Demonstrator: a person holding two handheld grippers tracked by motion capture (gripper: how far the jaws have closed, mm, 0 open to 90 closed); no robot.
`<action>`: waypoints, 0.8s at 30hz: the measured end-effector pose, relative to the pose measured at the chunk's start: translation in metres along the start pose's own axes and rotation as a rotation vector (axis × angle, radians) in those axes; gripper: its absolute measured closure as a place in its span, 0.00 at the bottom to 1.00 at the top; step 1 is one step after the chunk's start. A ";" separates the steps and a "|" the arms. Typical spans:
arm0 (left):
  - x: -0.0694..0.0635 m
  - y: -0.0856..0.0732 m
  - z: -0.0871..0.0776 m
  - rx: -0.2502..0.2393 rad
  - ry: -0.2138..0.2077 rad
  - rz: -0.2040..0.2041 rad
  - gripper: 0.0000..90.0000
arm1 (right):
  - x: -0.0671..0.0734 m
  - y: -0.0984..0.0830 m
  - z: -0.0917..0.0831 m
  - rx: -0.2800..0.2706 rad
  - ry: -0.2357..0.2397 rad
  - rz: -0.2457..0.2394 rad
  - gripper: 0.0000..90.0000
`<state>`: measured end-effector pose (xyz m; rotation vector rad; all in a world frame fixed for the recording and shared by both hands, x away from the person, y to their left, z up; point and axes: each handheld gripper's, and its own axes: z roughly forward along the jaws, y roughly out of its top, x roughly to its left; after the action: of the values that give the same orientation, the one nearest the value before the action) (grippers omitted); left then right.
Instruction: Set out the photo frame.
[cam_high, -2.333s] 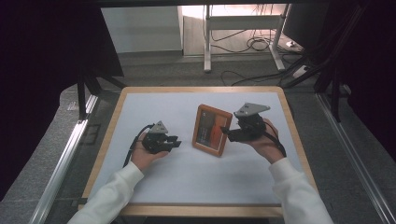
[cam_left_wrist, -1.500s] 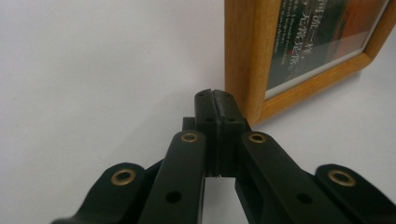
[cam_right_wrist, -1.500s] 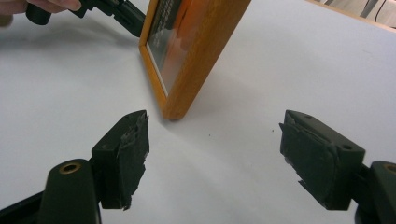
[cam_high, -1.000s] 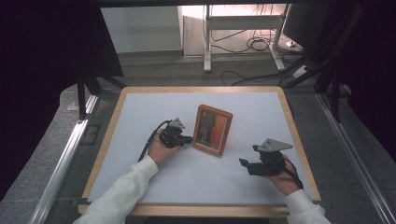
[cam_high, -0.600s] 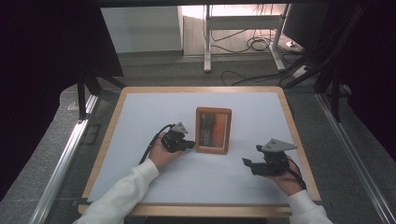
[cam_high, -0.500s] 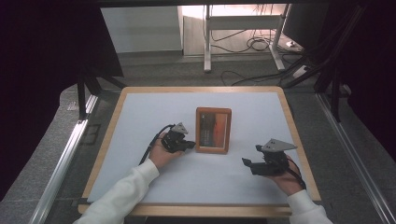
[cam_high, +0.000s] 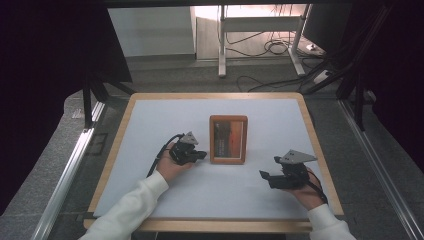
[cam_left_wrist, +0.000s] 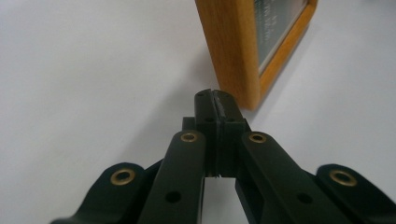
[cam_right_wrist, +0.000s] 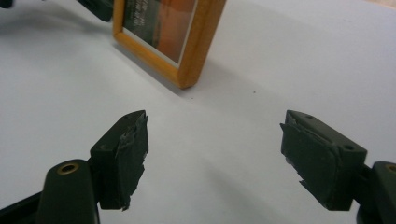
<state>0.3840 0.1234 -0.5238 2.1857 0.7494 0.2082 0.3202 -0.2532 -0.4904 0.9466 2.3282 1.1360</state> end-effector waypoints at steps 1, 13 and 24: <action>0.000 -0.002 -0.005 -0.005 0.006 -0.005 0.99 | -0.001 -0.001 0.001 0.001 -0.004 0.007 0.26; -0.005 -0.041 -0.048 -0.034 0.091 -0.093 0.53 | -0.022 -0.012 0.004 -0.017 -0.077 0.062 0.25; -0.005 -0.051 -0.070 -0.082 0.106 -0.149 0.36 | -0.026 -0.012 0.006 -0.037 -0.099 0.070 0.25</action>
<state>0.3310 0.1915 -0.5136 2.0438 0.9427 0.2758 0.3372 -0.2744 -0.5027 1.0544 2.2044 1.1285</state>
